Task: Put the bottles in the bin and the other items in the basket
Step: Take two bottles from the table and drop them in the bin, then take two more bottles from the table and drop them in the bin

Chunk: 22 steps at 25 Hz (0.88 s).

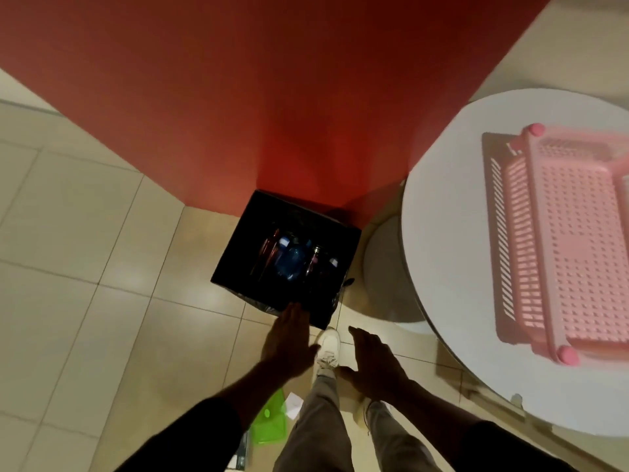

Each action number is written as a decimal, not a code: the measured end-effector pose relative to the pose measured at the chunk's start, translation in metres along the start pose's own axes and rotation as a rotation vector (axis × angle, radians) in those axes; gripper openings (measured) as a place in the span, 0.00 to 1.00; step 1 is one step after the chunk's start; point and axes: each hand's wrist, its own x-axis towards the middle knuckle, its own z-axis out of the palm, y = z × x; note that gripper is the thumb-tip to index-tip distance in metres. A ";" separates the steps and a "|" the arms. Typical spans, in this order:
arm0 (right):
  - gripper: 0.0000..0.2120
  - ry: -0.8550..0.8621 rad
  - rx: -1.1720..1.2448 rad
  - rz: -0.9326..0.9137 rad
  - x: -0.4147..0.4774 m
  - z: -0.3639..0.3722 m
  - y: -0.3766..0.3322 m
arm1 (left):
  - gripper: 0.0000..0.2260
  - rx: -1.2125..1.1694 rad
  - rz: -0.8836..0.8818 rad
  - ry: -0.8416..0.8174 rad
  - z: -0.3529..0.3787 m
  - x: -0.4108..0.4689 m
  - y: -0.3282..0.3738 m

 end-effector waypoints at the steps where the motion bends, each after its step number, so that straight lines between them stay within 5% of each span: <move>1: 0.47 0.025 -0.019 0.016 -0.012 0.000 0.009 | 0.41 0.068 0.068 -0.054 0.011 -0.012 0.008; 4: 0.48 0.104 0.034 0.086 -0.052 -0.001 0.033 | 0.40 0.216 0.276 -0.127 0.025 -0.036 0.040; 13: 0.49 0.376 0.207 0.361 -0.133 0.012 0.088 | 0.42 0.360 0.521 -0.086 0.011 -0.040 0.139; 22: 0.50 0.612 0.384 0.709 -0.265 0.113 0.149 | 0.46 0.616 0.815 -0.147 0.069 -0.077 0.217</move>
